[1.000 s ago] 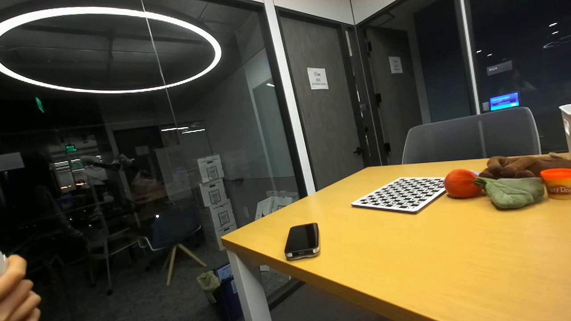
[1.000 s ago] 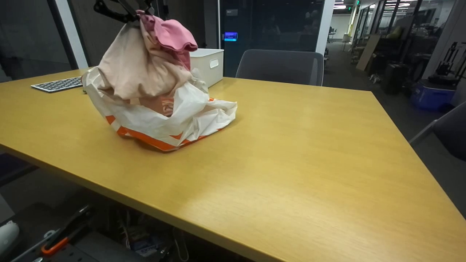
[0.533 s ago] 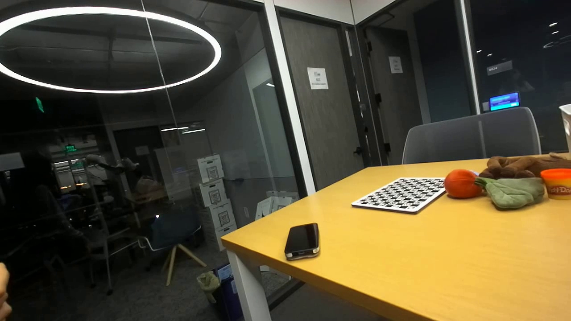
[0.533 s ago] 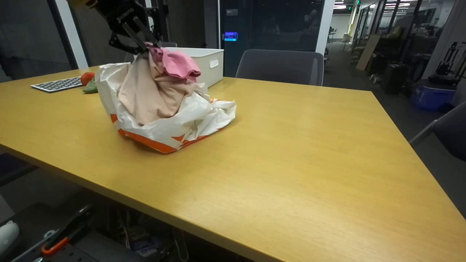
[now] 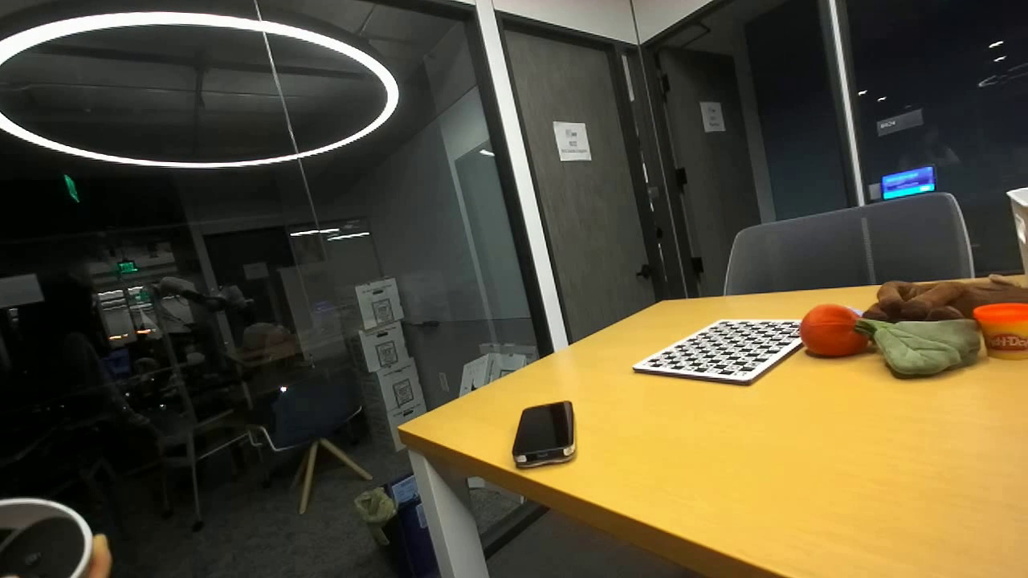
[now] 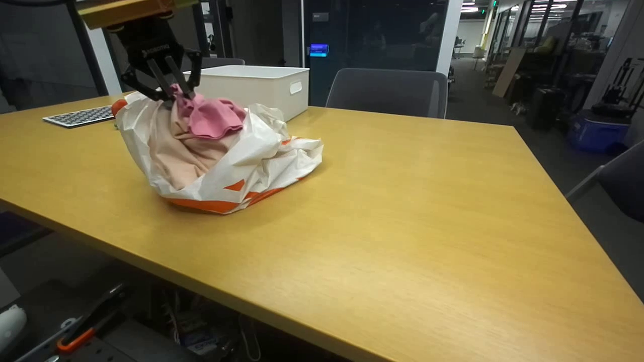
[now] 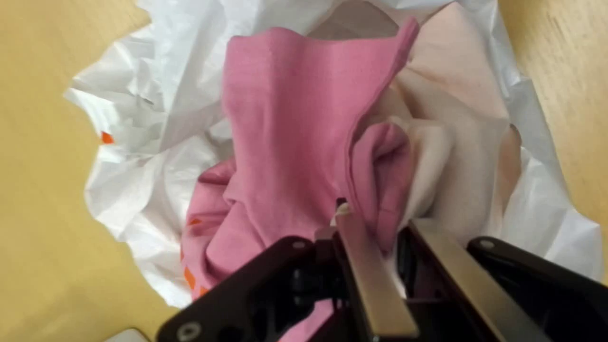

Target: Put the clothes in the plastic bags

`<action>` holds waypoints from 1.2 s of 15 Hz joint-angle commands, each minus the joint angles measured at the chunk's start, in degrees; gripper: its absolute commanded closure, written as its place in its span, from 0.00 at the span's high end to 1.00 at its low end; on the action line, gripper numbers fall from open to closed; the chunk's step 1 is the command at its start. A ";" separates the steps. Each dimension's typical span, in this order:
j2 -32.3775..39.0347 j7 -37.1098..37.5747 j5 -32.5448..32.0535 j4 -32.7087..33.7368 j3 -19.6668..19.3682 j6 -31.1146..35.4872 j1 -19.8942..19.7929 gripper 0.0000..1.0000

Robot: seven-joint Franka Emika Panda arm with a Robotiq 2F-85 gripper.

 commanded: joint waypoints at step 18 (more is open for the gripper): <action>14.52 6.39 2.19 13.09 1.97 -7.84 -6.50 0.44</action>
